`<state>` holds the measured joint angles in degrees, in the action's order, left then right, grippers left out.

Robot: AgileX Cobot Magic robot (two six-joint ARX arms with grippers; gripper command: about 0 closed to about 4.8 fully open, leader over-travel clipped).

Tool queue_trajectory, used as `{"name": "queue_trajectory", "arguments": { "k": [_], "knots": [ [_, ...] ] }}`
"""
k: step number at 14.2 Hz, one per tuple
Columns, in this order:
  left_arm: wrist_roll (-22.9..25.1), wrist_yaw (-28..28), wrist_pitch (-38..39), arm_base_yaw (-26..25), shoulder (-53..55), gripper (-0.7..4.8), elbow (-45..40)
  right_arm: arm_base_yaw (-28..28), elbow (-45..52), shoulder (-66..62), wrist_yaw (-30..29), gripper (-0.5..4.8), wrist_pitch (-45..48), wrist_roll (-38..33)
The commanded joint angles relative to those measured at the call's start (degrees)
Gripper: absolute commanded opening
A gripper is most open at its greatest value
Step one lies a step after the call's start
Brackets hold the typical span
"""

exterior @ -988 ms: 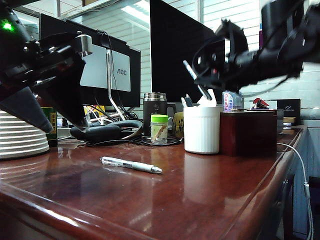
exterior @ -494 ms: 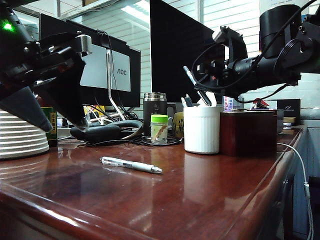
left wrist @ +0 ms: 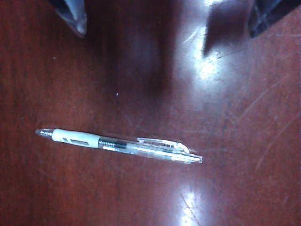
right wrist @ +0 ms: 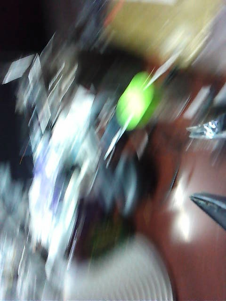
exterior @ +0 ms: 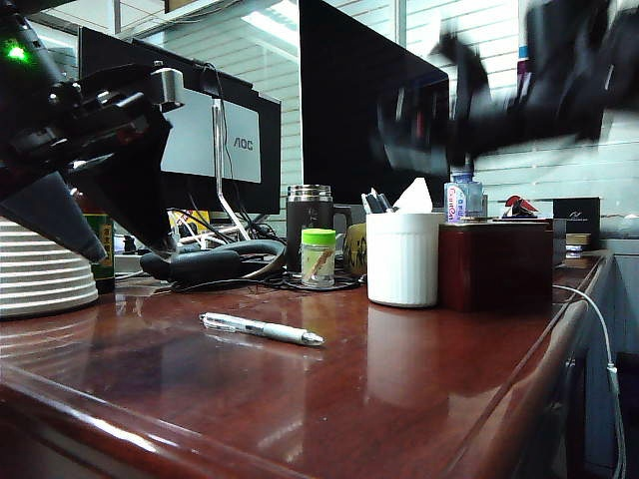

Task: Pick up all the pens on the desk and put them into the pen holder one by one.

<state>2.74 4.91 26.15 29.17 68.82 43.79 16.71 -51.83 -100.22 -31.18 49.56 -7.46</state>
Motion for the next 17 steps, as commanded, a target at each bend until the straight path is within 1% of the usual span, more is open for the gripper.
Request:
{"name": "queue_trajectory", "arguments": {
  "k": [1, 2, 3, 4, 6, 8, 9, 11, 13, 15, 17],
  "knots": [
    [1.31, 2.67, -0.46, 0.00, -0.17, 4.79, 0.35, 0.83, -0.26, 8.96, -8.31, 1.50, -14.62, 0.42],
    [1.31, 2.67, -0.55, 0.00, -0.17, 4.79, 0.37, 1.95, -0.68, 11.39, -9.53, 1.83, -23.12, 3.67],
    [1.29, 2.34, -0.20, 0.00, -0.20, 4.79, 0.37, 4.59, -2.75, 12.28, -9.44, 2.35, -35.78, 10.08],
    [1.09, 1.14, 1.05, 0.00, -0.20, 4.79, 0.37, 6.93, -4.87, 11.76, -8.55, 2.35, -44.06, 14.51],
    [1.14, -2.25, 4.98, 0.00, -0.20, 4.79, 0.37, 11.69, -7.98, 9.81, -3.41, 2.35, -52.43, 19.76],
    [1.11, -4.02, 8.50, 0.00, -0.20, 4.79, 0.37, 15.65, -10.38, 6.67, -0.15, 2.38, -56.54, 20.26],
    [1.11, -5.11, 9.97, 0.00, -0.20, 4.79, 0.37, 17.35, -11.76, 4.59, 1.03, 2.57, -58.58, 20.85],
    [1.09, -5.11, 12.44, 0.00, -0.22, 4.79, 0.37, 21.51, -16.70, -1.31, 5.64, 2.57, -65.24, 23.04],
    [1.07, -5.11, 13.14, 0.00, -0.22, 4.79, 0.37, 23.78, -19.98, -4.83, 10.12, 2.57, -69.18, 24.11],
    [1.09, -5.09, 12.72, 0.00, -0.22, 4.79, 0.37, 25.14, -20.59, -6.88, 14.12, 2.57, -69.13, 24.24],
    [1.11, -4.70, 10.19, 0.02, -0.24, 4.79, 0.39, 25.40, -20.59, -8.22, 18.45, 2.57, -69.51, 24.22]
  ]
}}
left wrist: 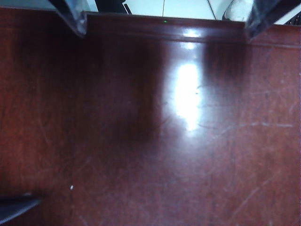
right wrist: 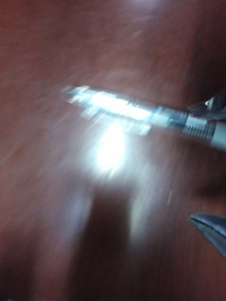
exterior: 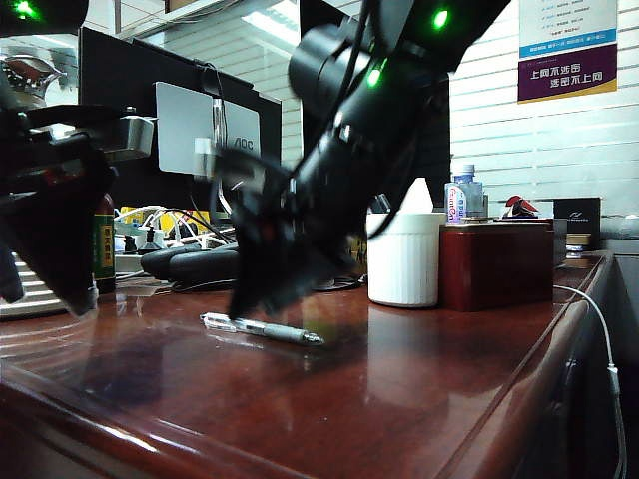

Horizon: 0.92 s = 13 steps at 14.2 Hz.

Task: Pick up all the pens on the desk and put them into the pen holder one by one.

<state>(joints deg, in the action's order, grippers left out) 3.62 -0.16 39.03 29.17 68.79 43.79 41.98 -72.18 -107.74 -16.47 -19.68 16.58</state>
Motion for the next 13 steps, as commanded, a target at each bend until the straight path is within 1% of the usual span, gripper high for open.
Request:
{"name": "queue_trajectory", "arguments": {
  "k": [1, 3, 4, 5, 6, 7, 9, 10, 12, 13],
  "knots": [
    [0.24, 0.37, -3.65, 0.02, -0.22, 4.79, 0.39, 0.11, -0.24, -1.25, 4.72, 2.57, -0.26, 0.17],
    [0.24, 0.39, -5.57, 0.02, -0.24, 4.79, 0.39, -0.11, -0.24, -1.77, 5.01, 2.55, -0.68, 0.20],
    [0.24, 0.39, -6.10, 0.02, -0.24, 4.79, 0.39, -0.07, -0.24, -2.29, 4.96, 2.46, -0.98, 0.20],
    [0.24, 0.37, -6.10, 0.02, -0.24, 4.79, 0.39, -0.02, -0.24, -2.38, 4.72, 1.41, -1.38, 0.20],
    [0.24, 0.37, -6.10, 0.02, -0.24, 4.79, 0.39, -0.02, -0.24, -2.45, 3.74, -0.16, -1.22, 0.22],
    [0.26, 0.35, -6.38, 0.02, -0.24, 4.79, 0.39, -0.04, -0.24, -2.45, 2.54, -0.01, -0.52, 0.17],
    [0.24, 0.72, -8.63, 0.02, -0.24, 4.79, 0.39, -0.09, -0.26, -2.23, 1.92, -0.01, 1.57, -0.13],
    [0.24, 2.16, -10.08, 0.02, -0.24, 4.79, 0.39, -0.39, -0.26, -1.36, 1.05, -0.01, 2.60, -0.50],
    [0.22, 2.97, -12.13, 0.02, -0.31, 4.79, 0.39, -1.79, -0.24, 2.12, 1.01, -0.01, 7.54, -3.52],
    [0.22, 2.99, -12.85, 0.02, -0.31, 4.79, 0.39, -3.17, -0.24, 4.48, 0.98, -0.01, 11.34, -6.38]
  ]
}}
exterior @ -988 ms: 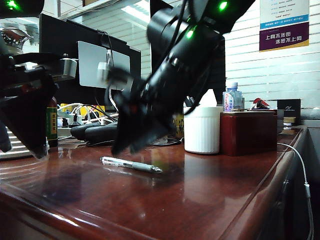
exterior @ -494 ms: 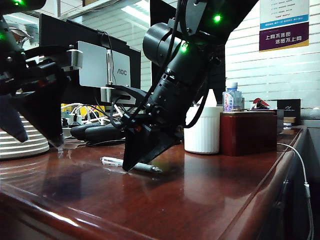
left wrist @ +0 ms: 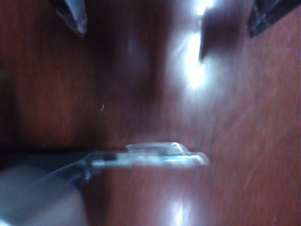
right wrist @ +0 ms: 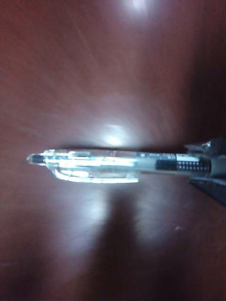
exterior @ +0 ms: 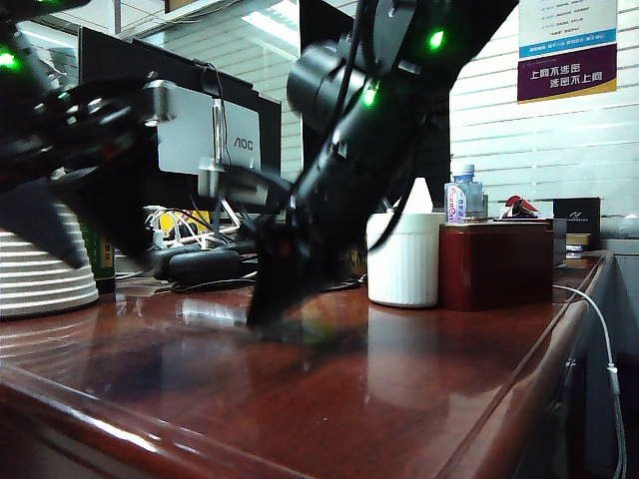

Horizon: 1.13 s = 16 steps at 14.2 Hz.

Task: Pick up all the pens on the desk and put them into the pen holder one by one.

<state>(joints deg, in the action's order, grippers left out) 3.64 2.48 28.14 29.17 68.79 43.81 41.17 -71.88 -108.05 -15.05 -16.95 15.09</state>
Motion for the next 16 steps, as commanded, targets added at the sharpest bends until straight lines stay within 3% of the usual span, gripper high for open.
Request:
{"name": "queue_trajectory", "arguments": {
  "k": [1, 4, 7, 9, 11, 16],
  "knots": [
    [0.22, 0.35, -3.13, 0.02, -0.31, 4.79, 0.37, -4.07, -0.55, 7.19, -0.48, -0.01, 12.87, -8.04],
    [-0.17, 5.86, -12.83, 0.02, -0.31, 4.79, 0.37, -10.58, -0.50, 13.14, -0.33, -0.01, 23.23, -11.98],
    [-4.55, 9.35, -23.10, 0.02, -0.28, 4.79, 0.37, -16.02, 1.53, 14.25, -2.84, -0.01, 34.84, -14.36],
    [-4.46, 9.11, -24.59, 0.00, -0.28, 4.79, 0.37, -18.97, 6.49, 14.21, -3.13, -0.01, 46.36, -20.15],
    [-3.06, 9.11, -24.96, 0.00, -0.15, 4.79, 0.37, -21.07, 12.96, 13.99, -3.08, -0.01, 54.84, -21.33],
    [-3.02, 8.74, -29.29, 0.02, 2.32, 4.79, 0.35, -22.25, 19.54, 9.62, -3.08, -0.01, 58.93, -21.22]
  ]
}}
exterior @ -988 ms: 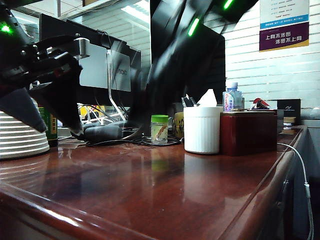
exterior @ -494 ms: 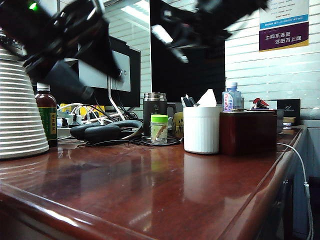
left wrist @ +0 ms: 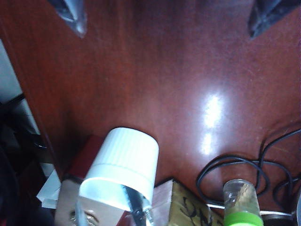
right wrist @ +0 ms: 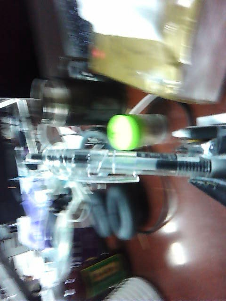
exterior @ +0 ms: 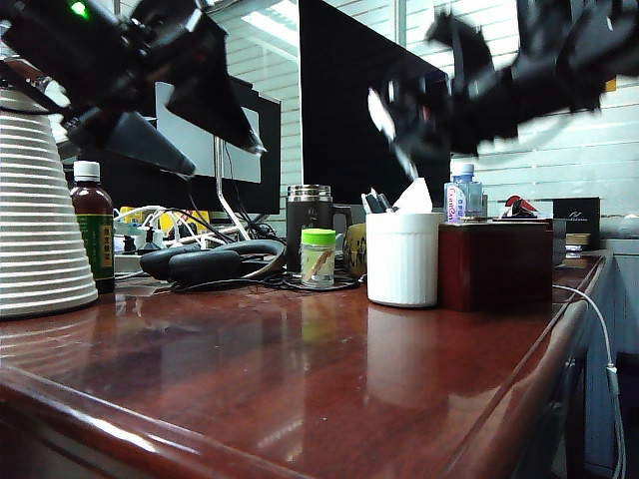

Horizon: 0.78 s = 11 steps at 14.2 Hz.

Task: Pick up all the pens on the desk and put them into the pen holder one by one.

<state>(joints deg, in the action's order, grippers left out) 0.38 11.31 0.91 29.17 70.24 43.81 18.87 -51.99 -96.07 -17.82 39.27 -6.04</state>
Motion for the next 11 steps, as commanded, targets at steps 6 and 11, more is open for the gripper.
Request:
{"name": "queue_trajectory", "arguments": {
  "k": [6, 11],
  "knots": [
    [0.26, -0.11, -1.88, 0.02, 2.93, 4.79, 0.35, 0.00, -0.44, -8.96, -0.31, 0.00, 12.98, 0.04],
    [0.24, -0.09, -1.75, 0.02, 2.99, 4.79, 0.35, 0.00, -0.42, -8.50, -0.37, 1.88, 10.49, 0.04]
  ]
}}
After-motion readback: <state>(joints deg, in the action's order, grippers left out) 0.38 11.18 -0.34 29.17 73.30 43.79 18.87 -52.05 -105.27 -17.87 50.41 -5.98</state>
